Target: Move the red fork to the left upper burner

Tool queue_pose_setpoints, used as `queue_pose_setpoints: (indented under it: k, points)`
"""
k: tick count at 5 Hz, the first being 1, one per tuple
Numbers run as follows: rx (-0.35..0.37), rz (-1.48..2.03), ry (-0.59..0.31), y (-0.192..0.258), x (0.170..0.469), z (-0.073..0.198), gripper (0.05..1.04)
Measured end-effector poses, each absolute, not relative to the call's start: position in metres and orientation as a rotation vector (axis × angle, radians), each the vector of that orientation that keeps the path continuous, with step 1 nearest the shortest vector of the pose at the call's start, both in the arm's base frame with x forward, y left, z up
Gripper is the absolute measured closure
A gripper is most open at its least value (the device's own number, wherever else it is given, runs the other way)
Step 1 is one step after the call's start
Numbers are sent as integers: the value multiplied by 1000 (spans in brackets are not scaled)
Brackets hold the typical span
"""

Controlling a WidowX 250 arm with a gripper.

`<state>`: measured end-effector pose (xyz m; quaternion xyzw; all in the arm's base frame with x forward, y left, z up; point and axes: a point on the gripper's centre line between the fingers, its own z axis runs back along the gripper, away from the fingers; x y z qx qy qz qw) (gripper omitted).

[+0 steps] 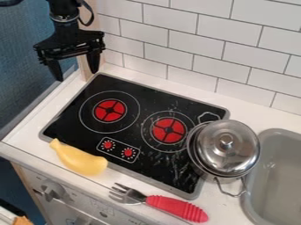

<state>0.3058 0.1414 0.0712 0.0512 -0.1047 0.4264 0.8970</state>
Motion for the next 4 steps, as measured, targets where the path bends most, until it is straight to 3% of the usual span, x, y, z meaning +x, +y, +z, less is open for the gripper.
queue_pose_setpoints:
  k: [2, 3, 4]
  points:
    - [109, 942, -126, 115, 283, 46, 83]
    - [84, 1107, -143, 94, 272, 53, 83]
    - [9, 1249, -141, 68, 261, 52, 83]
